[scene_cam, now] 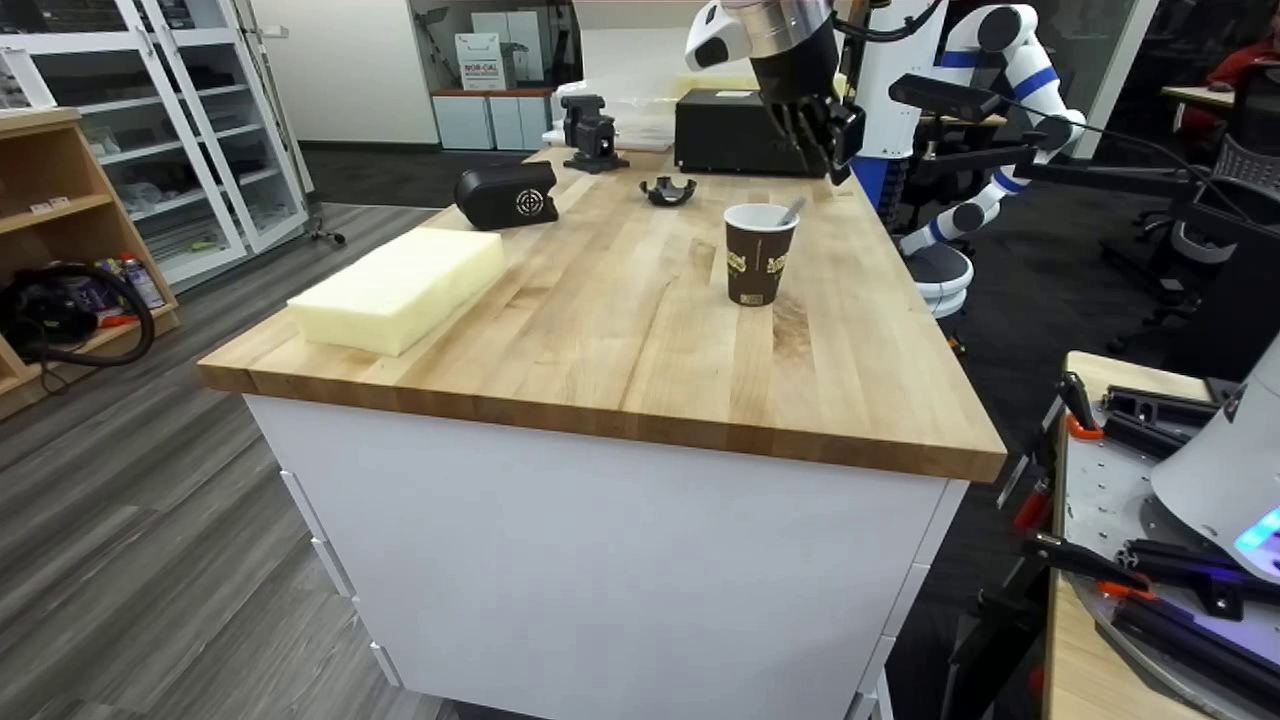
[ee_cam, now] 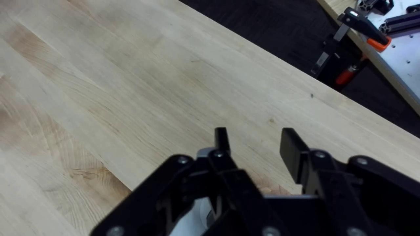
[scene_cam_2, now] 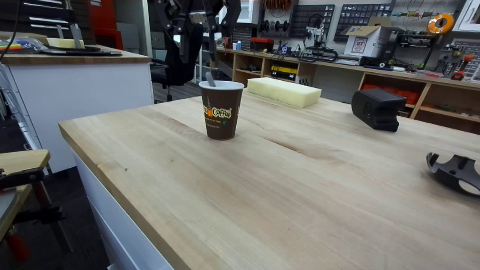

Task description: Put the pen inside the brown coffee cup

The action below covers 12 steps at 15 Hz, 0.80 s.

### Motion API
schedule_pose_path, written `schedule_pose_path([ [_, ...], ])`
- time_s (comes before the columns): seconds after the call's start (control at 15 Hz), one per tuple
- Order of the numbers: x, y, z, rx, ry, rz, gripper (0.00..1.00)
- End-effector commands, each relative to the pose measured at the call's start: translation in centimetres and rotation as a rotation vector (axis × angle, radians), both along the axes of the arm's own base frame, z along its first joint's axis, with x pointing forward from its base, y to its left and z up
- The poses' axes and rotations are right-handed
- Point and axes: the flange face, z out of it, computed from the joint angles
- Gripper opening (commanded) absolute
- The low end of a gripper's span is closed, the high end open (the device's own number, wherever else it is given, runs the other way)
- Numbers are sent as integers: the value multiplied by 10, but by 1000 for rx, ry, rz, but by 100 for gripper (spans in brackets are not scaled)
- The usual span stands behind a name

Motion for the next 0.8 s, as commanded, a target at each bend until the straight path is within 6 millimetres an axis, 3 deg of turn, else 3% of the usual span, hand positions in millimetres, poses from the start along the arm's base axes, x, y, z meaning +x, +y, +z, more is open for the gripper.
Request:
schedule_pose_path([
  [0.0, 3, -1, 5, -36, -14, -26, 76],
  [0.2, -1, 14, 21, -22, -87, 40, 97],
  [0.47, -12, 52, 55, 36, -213, 168, 100],
  [0.53, 4, 41, 34, 31, -151, 123, 100],
  [0.73, -6, 57, 53, 38, -191, 159, 100],
])
